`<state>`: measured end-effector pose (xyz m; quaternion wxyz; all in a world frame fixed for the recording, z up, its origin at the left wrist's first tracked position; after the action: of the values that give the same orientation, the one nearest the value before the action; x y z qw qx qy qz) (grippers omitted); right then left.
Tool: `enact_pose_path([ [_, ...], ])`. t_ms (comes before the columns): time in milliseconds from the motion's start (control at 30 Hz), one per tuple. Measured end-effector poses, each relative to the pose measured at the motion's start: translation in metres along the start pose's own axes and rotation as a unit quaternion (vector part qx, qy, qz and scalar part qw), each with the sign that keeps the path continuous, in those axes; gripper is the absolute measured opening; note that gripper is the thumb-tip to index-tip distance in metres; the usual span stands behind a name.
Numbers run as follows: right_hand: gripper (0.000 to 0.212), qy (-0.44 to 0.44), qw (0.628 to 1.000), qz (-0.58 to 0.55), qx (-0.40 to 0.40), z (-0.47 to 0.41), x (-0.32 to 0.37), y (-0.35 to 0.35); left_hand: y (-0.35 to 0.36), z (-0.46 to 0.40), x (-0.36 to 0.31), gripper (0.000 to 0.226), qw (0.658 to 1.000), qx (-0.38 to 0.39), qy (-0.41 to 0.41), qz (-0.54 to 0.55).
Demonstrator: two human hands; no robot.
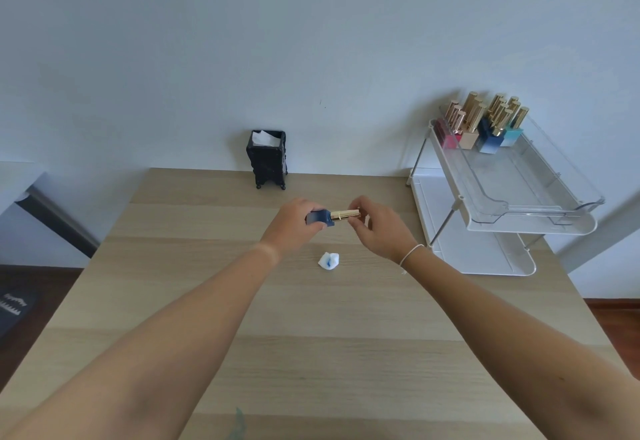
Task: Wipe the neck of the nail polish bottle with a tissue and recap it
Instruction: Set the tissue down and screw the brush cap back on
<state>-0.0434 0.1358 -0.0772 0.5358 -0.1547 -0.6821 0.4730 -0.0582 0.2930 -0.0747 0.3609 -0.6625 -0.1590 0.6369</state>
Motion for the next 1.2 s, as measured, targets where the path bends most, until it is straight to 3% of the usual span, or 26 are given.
enact_pose_path([
  [133, 0.053, 0.045, 0.999, -0.003, 0.001, -0.001, -0.007, -0.001, 0.000, 0.000, 0.002, 0.027, 1.000, 0.005, -0.006, -0.005],
  [300, 0.020, -0.001, 1.000, 0.007, -0.008, 0.001, -0.003, -0.003, 0.000, 0.000, 0.000, 0.026, 1.000, 0.004, -0.003, 0.003],
  [433, 0.044, 0.018, 1.000, 0.008, -0.019, 0.002, -0.008, -0.006, -0.001, 0.000, -0.001, 0.025, 1.000, 0.008, -0.001, 0.001],
  [667, 0.017, -0.023, 0.999, 0.007, -0.037, 0.003, 0.001, -0.012, 0.001, -0.002, 0.000, 0.026, 1.000, 0.013, -0.006, 0.004],
  [933, 0.022, -0.006, 0.998, 0.033, -0.054, 0.001, -0.002, -0.014, 0.006, -0.005, -0.002, 0.023, 1.000, 0.014, -0.003, 0.001],
  [1200, 0.017, -0.024, 0.990, -0.049, -0.127, 0.002, 0.001, -0.067, 0.002, -0.022, -0.037, 0.032, 0.998, 0.005, 0.031, 0.056],
])
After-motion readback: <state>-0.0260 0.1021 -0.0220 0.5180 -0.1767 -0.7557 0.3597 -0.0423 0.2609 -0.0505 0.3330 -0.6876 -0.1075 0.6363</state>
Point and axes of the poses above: each hand's wrist, its own z-axis away from the middle knuckle, its own y-axis out of the palm, x = y × z, the point moved 7 cm from there along -z, towards the middle knuckle, and after that the axes turned 12 degrees about x, right-handed, at the moved point
